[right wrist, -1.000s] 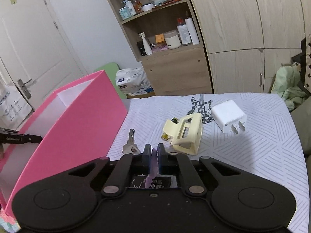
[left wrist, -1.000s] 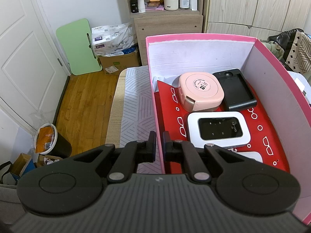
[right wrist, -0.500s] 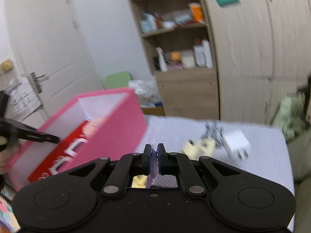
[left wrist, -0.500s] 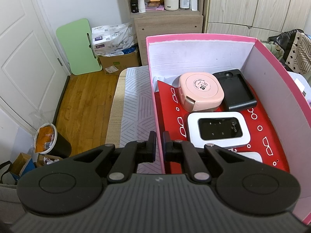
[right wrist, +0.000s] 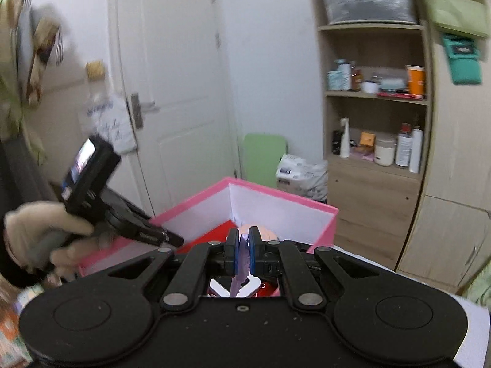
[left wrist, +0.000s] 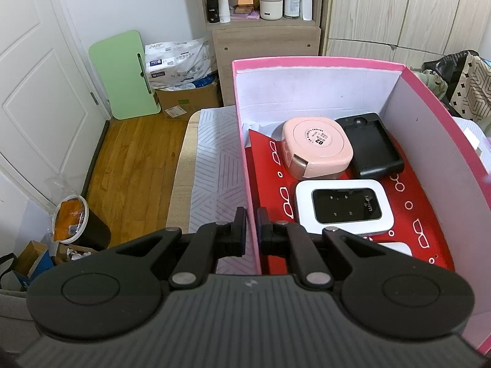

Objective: Organize rigid objects
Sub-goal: 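Grasp the purple starfish on the table with the right tool, then drop the purple starfish onto the black device in the box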

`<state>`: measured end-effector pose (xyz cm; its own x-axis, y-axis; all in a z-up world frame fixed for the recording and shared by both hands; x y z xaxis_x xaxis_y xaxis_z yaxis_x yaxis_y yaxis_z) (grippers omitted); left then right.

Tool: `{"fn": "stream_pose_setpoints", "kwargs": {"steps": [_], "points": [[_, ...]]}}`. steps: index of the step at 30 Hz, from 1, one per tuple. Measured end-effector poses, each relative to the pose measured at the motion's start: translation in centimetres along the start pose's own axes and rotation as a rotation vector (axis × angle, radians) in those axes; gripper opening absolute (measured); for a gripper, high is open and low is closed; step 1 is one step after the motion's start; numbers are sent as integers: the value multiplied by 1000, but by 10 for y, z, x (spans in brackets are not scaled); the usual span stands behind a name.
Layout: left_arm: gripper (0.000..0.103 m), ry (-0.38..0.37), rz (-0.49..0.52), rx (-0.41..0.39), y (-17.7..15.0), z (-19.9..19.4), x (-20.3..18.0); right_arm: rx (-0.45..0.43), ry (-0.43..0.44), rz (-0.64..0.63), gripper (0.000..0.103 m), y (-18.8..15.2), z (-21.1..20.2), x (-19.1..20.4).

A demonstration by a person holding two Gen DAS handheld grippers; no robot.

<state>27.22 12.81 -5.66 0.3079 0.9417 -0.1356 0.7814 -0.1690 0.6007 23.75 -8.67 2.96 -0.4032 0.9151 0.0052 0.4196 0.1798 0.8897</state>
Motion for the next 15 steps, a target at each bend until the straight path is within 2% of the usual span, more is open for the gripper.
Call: {"fn": "stream_pose_setpoints", "kwargs": {"steps": [5, 11, 15], "points": [[6, -2, -1, -1, 0, 0, 0, 72, -36, -168, 8, -4, 40, 18], [6, -5, -5, -3, 0, 0, 1, 80, -166, -417, 8, -3, 83, 29], [6, -4, -4, -3, 0, 0, 1, 123, -217, -540, 8, -1, 114, 35]]}}
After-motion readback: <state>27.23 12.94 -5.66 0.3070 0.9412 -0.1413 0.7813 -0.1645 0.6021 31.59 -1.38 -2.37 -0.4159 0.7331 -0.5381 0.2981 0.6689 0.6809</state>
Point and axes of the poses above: each gripper's, at about its wrist camera, not at the fingertips, and z roughly the way its jaws point, x to its left, y to its top, the point moved 5 cm from there along z, roughly the way its jaws point, and after that the axes turned 13 degrees about -y, right-handed, at the moved point
